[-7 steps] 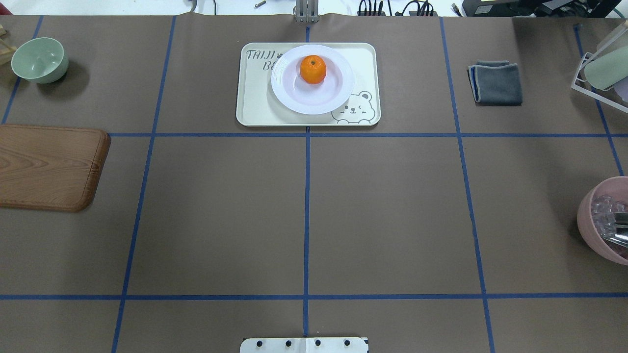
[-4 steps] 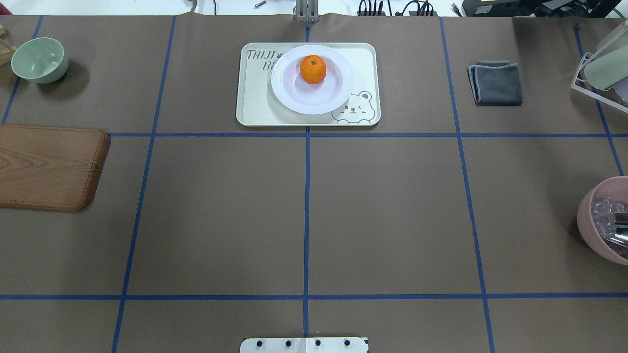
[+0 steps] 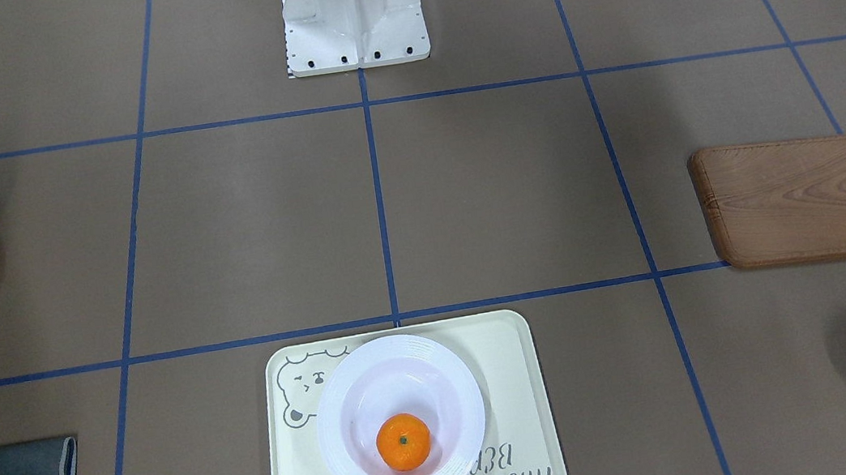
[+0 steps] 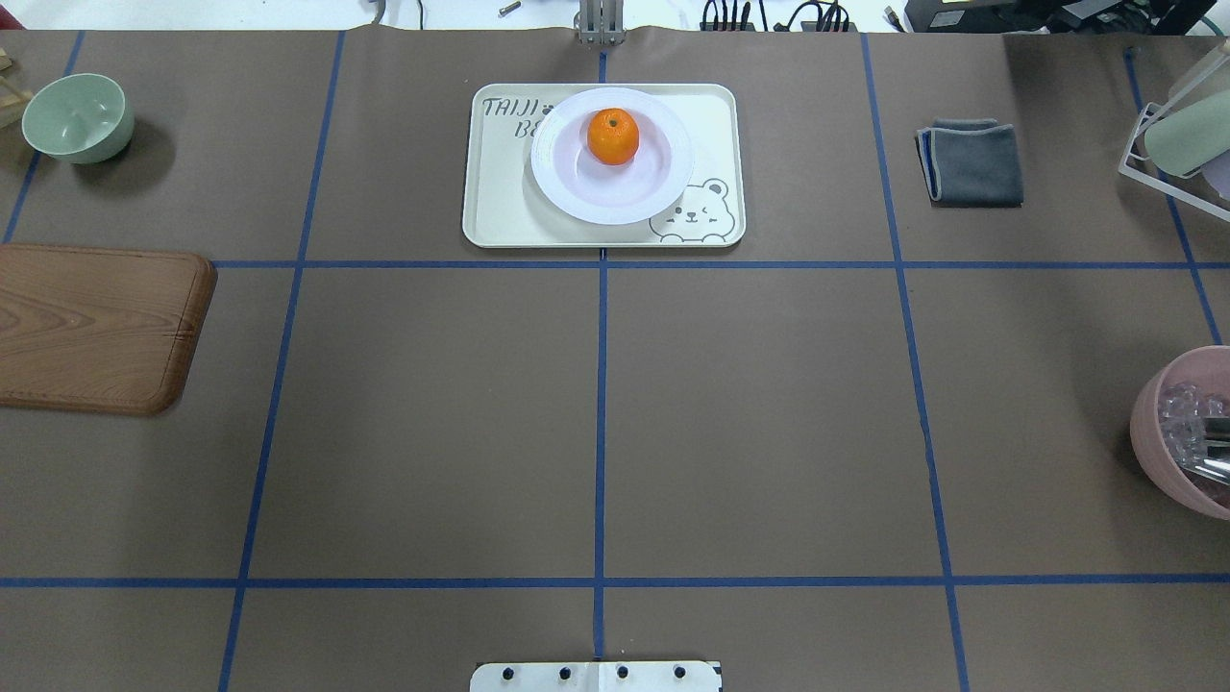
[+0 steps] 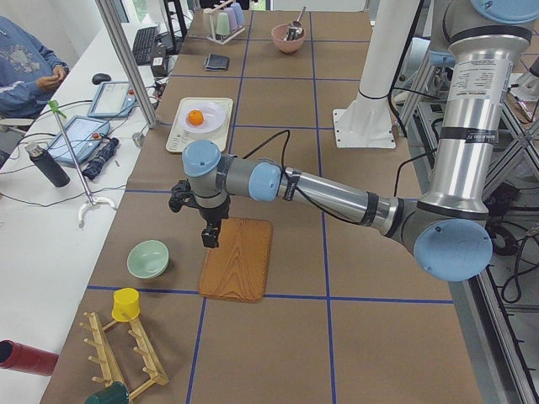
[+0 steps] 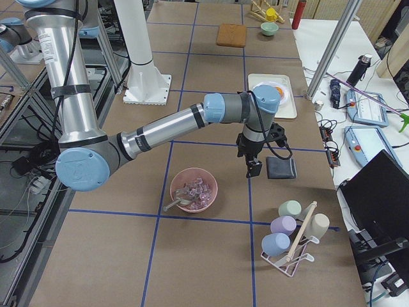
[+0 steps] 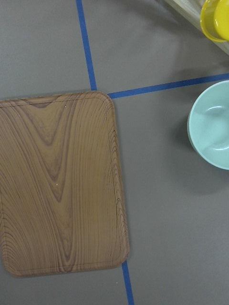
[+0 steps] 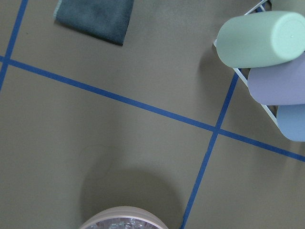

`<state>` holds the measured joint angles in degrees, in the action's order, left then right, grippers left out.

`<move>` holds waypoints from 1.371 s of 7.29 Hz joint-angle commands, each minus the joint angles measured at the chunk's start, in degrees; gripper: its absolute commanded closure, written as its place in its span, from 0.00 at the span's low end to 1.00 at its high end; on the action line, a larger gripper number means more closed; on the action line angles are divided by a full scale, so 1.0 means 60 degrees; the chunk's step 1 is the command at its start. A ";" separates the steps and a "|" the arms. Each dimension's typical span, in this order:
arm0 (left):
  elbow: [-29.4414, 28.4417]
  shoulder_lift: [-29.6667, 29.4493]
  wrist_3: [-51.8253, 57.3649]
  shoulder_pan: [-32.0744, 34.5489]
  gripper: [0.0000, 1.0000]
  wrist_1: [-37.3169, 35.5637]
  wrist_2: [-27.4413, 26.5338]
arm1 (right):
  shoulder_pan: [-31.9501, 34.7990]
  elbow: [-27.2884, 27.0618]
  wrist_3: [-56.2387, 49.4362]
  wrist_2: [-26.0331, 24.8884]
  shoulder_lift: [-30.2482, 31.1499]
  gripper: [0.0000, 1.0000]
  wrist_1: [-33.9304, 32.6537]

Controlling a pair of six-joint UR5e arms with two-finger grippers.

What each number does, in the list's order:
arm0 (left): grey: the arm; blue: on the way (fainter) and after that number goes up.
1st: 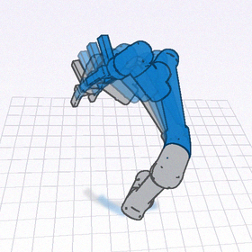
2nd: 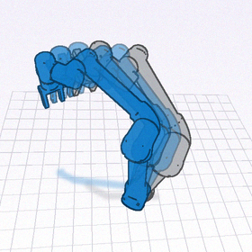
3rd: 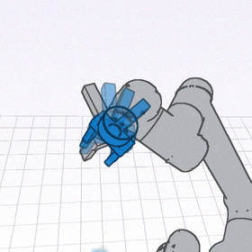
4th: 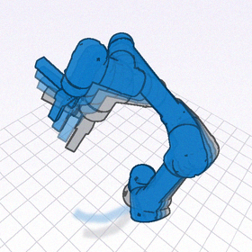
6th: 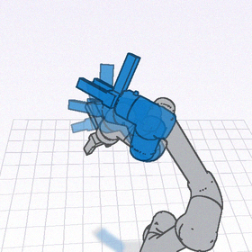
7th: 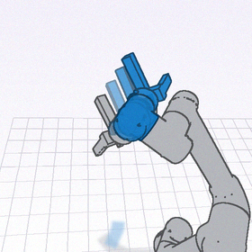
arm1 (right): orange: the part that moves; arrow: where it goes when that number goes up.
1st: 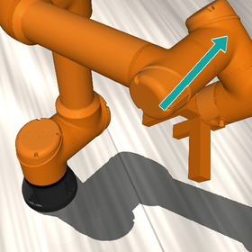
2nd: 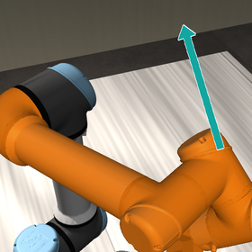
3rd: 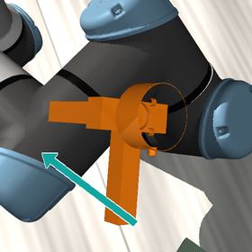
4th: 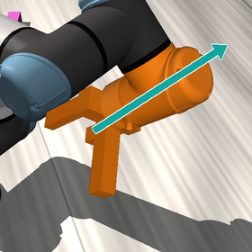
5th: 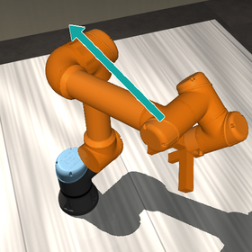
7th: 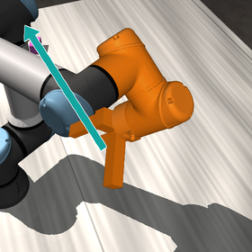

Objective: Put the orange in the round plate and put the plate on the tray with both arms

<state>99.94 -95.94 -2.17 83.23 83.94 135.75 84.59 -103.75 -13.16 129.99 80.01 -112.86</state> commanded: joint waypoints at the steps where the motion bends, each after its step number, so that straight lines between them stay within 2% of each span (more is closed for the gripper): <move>1: -0.0118 0.0023 0.0054 0.0001 0.02 0.0015 0.0007 | -0.0022 0.0126 -0.0381 -0.0015 0.0387 0.00 0.0119; 10: 0.0013 -0.0036 -0.0034 0.0001 0.02 0.0000 0.0007 | -0.0022 0.0124 -0.0589 -0.0030 0.0522 0.00 0.0295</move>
<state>100.16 -96.21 -2.38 83.23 83.92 135.83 84.46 -102.99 -16.67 129.82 83.14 -111.09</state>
